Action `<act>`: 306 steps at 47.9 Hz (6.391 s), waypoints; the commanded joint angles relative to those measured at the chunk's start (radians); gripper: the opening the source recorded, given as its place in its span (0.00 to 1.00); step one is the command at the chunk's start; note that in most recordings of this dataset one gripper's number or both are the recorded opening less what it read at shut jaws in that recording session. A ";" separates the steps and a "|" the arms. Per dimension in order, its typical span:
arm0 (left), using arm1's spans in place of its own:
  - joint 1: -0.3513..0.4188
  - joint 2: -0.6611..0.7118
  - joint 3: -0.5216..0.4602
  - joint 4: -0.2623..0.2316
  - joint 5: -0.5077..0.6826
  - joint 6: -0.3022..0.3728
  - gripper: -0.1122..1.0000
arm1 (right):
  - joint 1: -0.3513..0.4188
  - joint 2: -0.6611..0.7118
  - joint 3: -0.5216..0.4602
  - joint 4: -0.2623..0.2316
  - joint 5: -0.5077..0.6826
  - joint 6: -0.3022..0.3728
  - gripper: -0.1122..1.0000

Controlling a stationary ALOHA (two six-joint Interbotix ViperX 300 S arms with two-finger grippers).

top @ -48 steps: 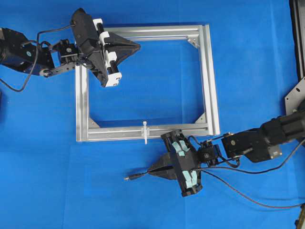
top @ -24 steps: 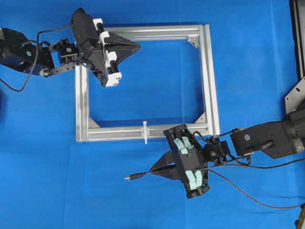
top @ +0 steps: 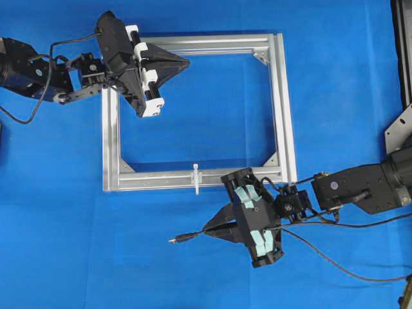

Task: Insert the wire through the string loop located in the center.
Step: 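Lift the cable plug with the right gripper toward the white zip-tie loop, then push the plug leftward through the zip-tie loop with the right gripper, then move the left gripper down to the plug emerging from the loop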

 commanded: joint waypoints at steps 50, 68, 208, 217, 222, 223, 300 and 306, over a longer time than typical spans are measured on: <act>0.003 -0.032 -0.008 0.003 -0.006 0.000 0.10 | 0.000 -0.026 -0.009 -0.002 -0.005 0.000 0.08; 0.003 -0.034 -0.008 0.005 -0.005 0.000 0.10 | 0.000 -0.055 0.037 0.000 -0.005 0.000 0.08; 0.003 -0.034 -0.006 0.006 -0.005 0.000 0.10 | -0.201 -0.207 0.249 0.008 -0.026 0.003 0.08; 0.003 -0.034 -0.008 0.005 -0.005 0.000 0.10 | -0.202 -0.207 0.249 0.008 -0.025 0.003 0.08; 0.002 -0.034 -0.008 0.006 -0.005 0.000 0.10 | -0.202 -0.207 0.249 0.009 -0.026 0.003 0.08; 0.003 -0.034 -0.006 0.006 -0.005 0.000 0.10 | -0.202 -0.207 0.249 0.008 -0.026 0.003 0.08; 0.003 -0.034 -0.011 0.008 -0.011 0.002 0.10 | -0.202 0.002 0.023 0.008 -0.023 0.003 0.08; 0.002 -0.034 -0.012 0.006 -0.011 0.002 0.10 | -0.201 0.002 0.025 0.008 -0.023 0.003 0.08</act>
